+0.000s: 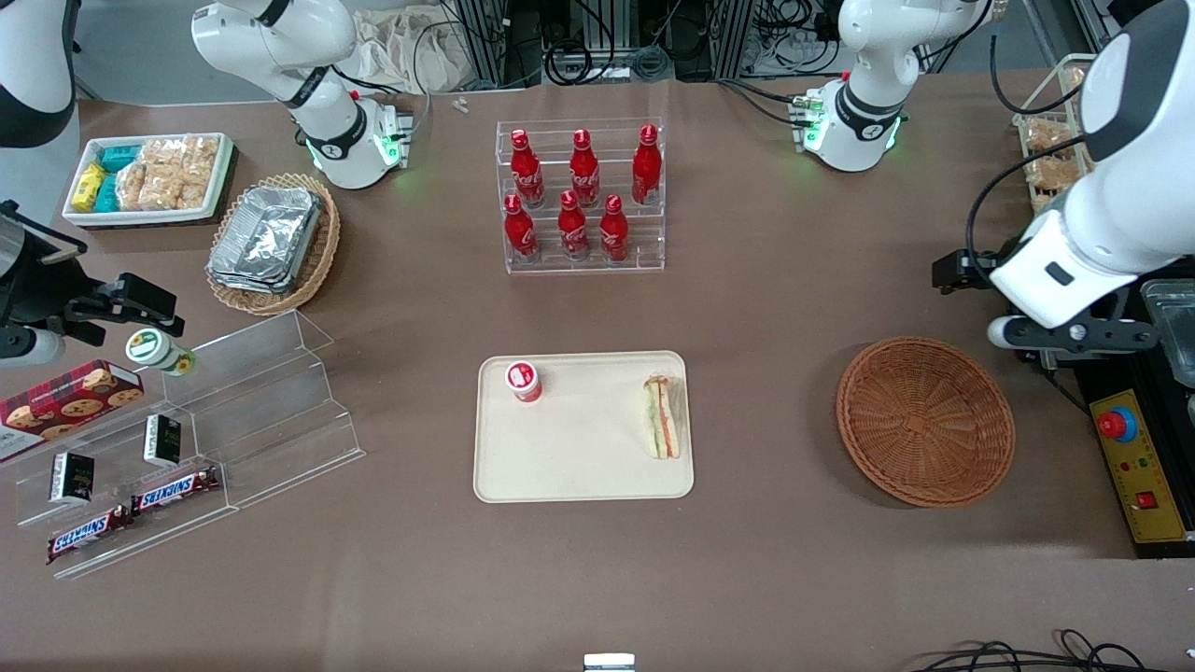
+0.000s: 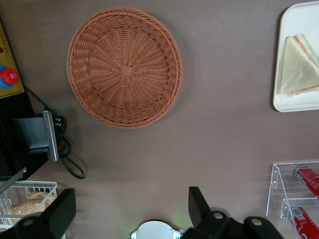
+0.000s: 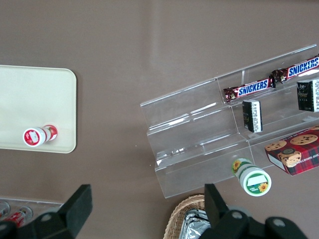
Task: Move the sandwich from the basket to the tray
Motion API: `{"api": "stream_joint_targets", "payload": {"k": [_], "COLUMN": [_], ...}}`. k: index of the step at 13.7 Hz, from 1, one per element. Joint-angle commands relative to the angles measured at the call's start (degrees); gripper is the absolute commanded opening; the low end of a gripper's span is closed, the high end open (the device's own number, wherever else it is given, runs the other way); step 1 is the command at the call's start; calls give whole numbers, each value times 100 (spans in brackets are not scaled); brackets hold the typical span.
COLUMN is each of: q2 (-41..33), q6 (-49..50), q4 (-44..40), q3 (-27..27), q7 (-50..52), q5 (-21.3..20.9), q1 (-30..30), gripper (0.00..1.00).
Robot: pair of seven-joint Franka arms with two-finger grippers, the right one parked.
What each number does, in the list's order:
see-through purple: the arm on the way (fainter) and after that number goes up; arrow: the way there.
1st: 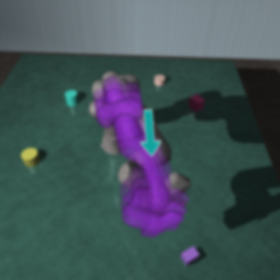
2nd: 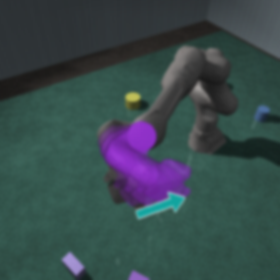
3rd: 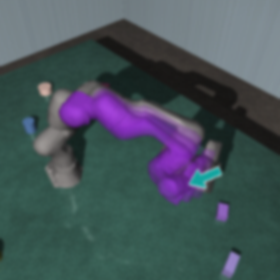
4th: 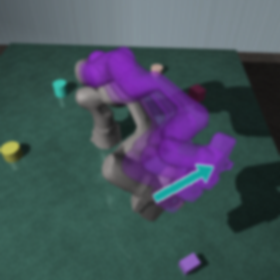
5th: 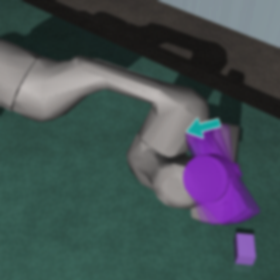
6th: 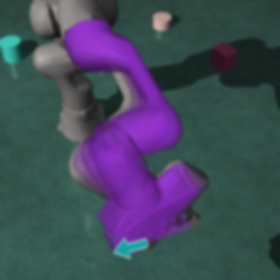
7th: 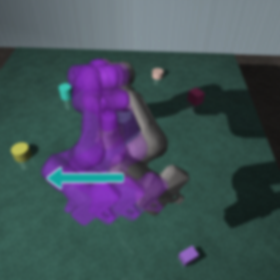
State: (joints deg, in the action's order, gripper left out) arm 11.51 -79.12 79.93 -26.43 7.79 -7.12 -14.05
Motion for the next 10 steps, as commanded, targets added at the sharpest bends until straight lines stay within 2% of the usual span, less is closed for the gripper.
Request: {"api": "stream_joint_targets", "payload": {"k": [1, 4, 5, 8, 9, 10], "q2": [-96, -140, -210, -412, -465, -474], "q6": [19, 19, 11, -7, -24, -33], "q4": [23, 23, 23, 84, 93, 93], "q3": [-37, 32, 390, 2443, 2780, 2792], "q7": [-59, -102, -111, -558, -594, -595], "q5": [-26, -27, 78, 421, 500, 518], "q1": [-290, -405, -283, 1338, 1570, 1581], "gripper": [100, 100, 100, 100, 100, 100]}}
